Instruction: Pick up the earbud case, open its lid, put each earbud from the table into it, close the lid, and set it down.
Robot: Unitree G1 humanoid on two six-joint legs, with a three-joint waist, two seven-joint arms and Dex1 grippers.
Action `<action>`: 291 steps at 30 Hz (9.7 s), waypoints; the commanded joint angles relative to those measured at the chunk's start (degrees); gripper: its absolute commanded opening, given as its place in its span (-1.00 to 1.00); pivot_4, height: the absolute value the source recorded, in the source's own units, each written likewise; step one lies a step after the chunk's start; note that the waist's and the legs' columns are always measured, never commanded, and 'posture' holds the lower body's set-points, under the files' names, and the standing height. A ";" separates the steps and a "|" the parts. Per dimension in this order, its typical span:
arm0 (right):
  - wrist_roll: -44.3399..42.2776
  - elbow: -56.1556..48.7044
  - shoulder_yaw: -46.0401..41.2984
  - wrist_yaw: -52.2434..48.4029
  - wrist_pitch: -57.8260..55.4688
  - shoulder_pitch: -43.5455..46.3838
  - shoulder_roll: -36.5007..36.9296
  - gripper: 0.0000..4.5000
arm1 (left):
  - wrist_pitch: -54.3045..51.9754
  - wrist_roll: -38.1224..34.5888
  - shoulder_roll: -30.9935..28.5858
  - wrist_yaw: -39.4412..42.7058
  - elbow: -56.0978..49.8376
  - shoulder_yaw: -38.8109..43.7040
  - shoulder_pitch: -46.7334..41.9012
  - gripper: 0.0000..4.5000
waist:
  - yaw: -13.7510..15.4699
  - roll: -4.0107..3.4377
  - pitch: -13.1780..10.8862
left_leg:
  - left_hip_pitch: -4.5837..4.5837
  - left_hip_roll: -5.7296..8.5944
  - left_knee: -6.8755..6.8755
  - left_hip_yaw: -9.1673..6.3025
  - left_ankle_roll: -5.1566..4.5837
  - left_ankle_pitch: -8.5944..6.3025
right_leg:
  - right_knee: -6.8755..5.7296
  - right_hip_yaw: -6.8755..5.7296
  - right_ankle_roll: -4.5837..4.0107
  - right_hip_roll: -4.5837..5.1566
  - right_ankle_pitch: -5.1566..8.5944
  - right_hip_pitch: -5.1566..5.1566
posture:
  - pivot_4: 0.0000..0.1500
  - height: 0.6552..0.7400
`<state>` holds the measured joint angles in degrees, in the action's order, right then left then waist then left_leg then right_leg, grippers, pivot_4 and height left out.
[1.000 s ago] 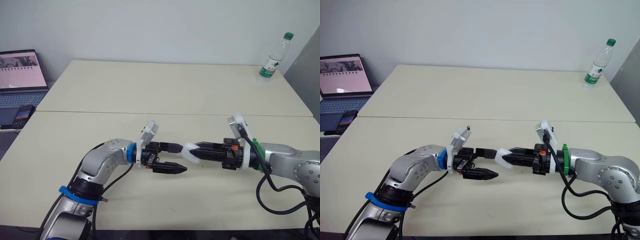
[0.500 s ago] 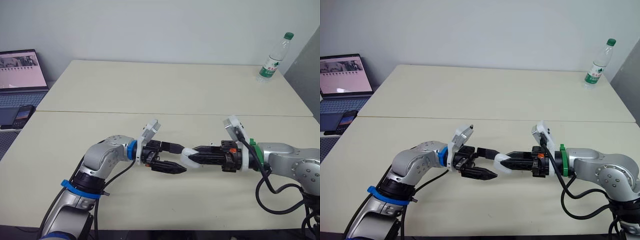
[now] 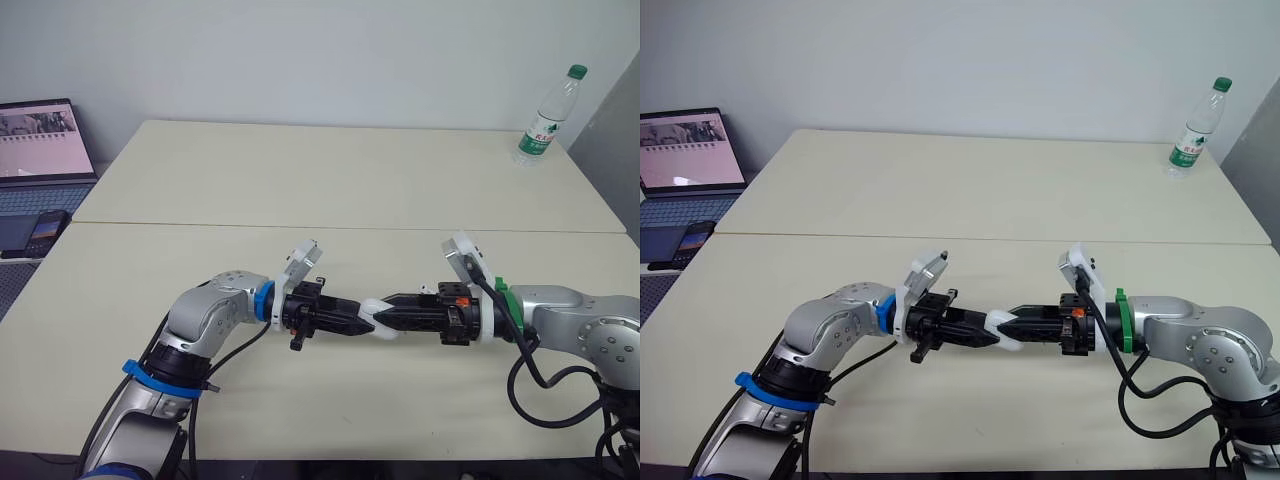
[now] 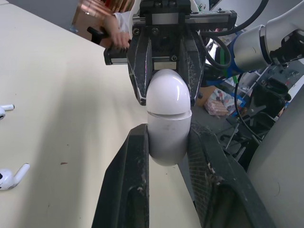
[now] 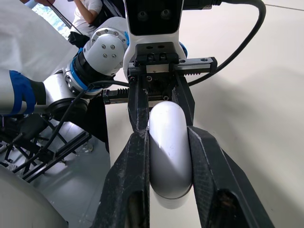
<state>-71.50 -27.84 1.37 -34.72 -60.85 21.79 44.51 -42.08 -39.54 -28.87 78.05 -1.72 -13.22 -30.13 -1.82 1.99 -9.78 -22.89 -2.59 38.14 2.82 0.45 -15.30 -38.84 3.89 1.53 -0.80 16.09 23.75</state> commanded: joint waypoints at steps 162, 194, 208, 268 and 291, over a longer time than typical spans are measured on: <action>80.80 -10.87 20.44 -34.07 18.05 -7.54 32.36 0.80 | 10.79 4.42 -5.10 -8.97 -7.80 8.81 15.56 -0.67 | 0.09 0.01 -0.01 | -0.04 -0.10 0.40 0.40 0.01 0.02 | -0.24 0.08 -0.34 0.16 -0.31 0.27 | 1.00 0.91; 87.32 -2.34 26.23 -43.83 24.62 -0.36 24.82 0.54 | 10.63 3.56 -5.29 -10.52 -9.83 10.46 18.52 -0.67 | 0.04 0.01 -0.01 | -0.07 -0.09 0.68 0.45 0.00 0.01 | -0.28 0.07 -0.17 0.14 -0.45 0.22 | 1.00 0.91; 86.50 -1.32 25.65 -46.53 24.57 0.79 24.24 -0.67 | 10.86 3.41 -5.50 -10.83 -9.98 10.53 18.66 -0.67 | 0.05 0.01 -0.01 | -0.06 -0.09 0.69 0.44 0.00 0.01 | -0.28 0.06 -0.17 0.14 -0.45 0.21 | 1.00 0.91; 51.27 -9.42 -10.71 14.26 -9.23 8.48 -52.58 -0.67 | 28.70 20.20 26.38 -47.76 -7.19 4.58 10.68 -0.67 | -0.38 -0.03 0.04 | -0.17 0.03 0.69 0.37 0.02 0.01 | -0.58 0.15 -0.16 -0.03 -0.60 0.31 | 1.00 0.91; 38.88 -7.41 -13.16 20.62 -2.74 6.20 -50.00 -0.67 | 28.12 18.61 25.60 -46.99 -7.63 5.95 11.64 -0.67 | -0.42 -0.03 0.04 | -0.43 -0.03 0.63 0.20 0.01 0.01 | -0.16 0.15 -0.15 -0.03 -0.60 0.32 | 1.00 0.91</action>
<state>-31.09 -34.50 -12.14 -14.44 -65.27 27.99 -5.97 -14.61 -19.96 -3.66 30.81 -7.65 -7.44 -18.17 -2.24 1.96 -9.74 -23.34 -2.61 38.77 3.02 0.47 -15.29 -39.00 4.04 1.37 -0.82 15.49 24.09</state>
